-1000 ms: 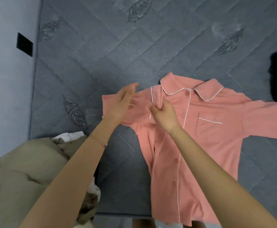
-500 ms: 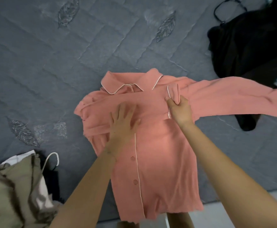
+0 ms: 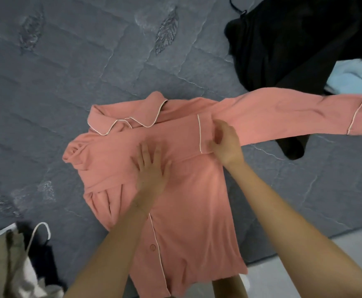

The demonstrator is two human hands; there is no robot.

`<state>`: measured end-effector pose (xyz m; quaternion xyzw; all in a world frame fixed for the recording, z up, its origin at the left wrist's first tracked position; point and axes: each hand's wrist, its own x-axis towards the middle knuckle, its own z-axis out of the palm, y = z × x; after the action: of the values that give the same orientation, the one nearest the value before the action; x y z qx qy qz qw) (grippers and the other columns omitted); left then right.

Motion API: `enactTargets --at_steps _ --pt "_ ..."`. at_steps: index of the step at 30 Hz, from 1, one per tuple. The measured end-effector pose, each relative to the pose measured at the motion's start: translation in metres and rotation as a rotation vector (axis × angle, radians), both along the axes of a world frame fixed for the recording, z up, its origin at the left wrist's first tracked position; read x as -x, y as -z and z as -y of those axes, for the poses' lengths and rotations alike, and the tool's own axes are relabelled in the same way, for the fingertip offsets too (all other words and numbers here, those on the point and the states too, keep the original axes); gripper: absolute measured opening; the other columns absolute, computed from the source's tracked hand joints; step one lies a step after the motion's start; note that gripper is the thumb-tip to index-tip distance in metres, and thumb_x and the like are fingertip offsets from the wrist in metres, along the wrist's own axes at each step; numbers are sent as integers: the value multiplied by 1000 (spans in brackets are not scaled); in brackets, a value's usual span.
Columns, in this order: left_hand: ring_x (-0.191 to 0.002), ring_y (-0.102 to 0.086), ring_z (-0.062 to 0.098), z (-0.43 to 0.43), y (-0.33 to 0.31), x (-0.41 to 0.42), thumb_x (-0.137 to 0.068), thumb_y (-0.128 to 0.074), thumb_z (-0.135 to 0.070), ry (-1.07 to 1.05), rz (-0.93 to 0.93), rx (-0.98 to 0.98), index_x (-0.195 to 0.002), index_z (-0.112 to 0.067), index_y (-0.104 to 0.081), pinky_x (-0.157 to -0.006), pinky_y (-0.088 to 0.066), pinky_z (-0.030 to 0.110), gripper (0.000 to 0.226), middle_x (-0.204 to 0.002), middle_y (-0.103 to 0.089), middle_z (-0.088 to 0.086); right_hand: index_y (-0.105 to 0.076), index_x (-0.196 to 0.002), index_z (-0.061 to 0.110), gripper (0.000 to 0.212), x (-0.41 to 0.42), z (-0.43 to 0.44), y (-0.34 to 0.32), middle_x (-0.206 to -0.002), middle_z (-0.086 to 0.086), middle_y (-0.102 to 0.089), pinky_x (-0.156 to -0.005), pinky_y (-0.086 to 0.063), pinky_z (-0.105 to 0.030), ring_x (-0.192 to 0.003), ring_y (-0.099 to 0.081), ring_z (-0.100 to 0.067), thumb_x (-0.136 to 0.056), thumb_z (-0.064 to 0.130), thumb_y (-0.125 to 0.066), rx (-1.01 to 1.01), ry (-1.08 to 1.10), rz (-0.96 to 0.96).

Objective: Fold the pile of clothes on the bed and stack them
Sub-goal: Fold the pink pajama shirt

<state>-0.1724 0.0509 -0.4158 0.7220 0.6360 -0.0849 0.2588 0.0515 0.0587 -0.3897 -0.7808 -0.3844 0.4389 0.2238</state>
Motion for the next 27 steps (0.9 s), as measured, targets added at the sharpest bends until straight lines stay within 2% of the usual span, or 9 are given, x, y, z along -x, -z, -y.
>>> enactTargets --at_steps 5,6,8,10,13,19,21,24,27 --pt "-148 -3 42 -12 -17 -57 -98 -53 -31 160 111 -81 -147 -9 -37 -117 -2 59 56 -159 -10 24 -44 -143 17 69 -36 17 -6 -140 -8 -48 -107 -32 -37 -128 -40 -30 -79 19 -67 -20 -51 263" --pt "-148 -1 42 -15 -20 -70 -98 -52 -32 190 125 -90 -149 -10 -33 -117 2 58 59 -160 -6 23 -42 -145 19 71 -43 20 -9 -144 -6 -46 -109 -30 -37 -132 -37 -30 -78 24 -66 -35 -91 320" --pt "-148 3 40 -19 -27 -96 -98 -50 -35 247 137 -117 -153 -20 -9 -115 8 54 70 -161 0 19 -37 -148 22 76 -58 26 -15 -149 -5 -40 -112 -26 -40 -139 -29 -30 -78 33 -66 -43 -130 410" --pt "-149 3 38 -21 -33 -120 -96 -51 -38 277 150 -132 -148 -29 6 -115 10 53 77 -162 -4 17 -33 -150 25 78 -72 35 -21 -152 -5 -35 -113 -23 -45 -143 -23 -31 -80 38 -66 -34 -111 454" --pt "-149 2 34 -25 -40 -144 -95 -52 -44 326 121 -169 -155 -23 -8 -111 24 41 77 -162 -6 15 -28 -152 27 79 -99 49 -28 -157 -6 -28 -115 -19 -49 -146 -17 -32 -84 43 -64 1 -95 518" --pt "-149 1 33 -38 -43 -187 -93 -54 -45 413 48 -191 -155 -21 -17 -115 6 54 76 -163 -6 8 -24 -153 27 78 -161 66 -36 -159 -6 -21 -117 -15 -50 -148 -10 -32 -87 43 -61 75 -23 568" --pt "-149 2 32 -41 -43 -204 -93 -46 -50 443 38 -204 -155 -21 -18 -115 8 53 74 -163 -5 7 -23 -153 27 78 -182 69 -38 -160 -5 -20 -118 -15 -50 -148 -9 -31 -87 43 -61 97 14 559" --pt "-149 -2 33 -42 -43 -237 -92 -36 -57 486 13 -226 -155 -21 -12 -113 20 43 76 -163 -7 8 -20 -154 25 79 -211 73 -39 -161 -6 -17 -119 -12 -49 -149 -7 -31 -88 42 -60 121 64 546" --pt "-148 -7 36 -39 -45 -273 -94 -45 -55 544 31 -215 -153 -26 -2 -116 7 53 79 -162 -11 11 -20 -154 24 79 -240 78 -38 -161 -6 -17 -118 -15 -48 -148 -8 -29 -88 41 -60 118 122 525"
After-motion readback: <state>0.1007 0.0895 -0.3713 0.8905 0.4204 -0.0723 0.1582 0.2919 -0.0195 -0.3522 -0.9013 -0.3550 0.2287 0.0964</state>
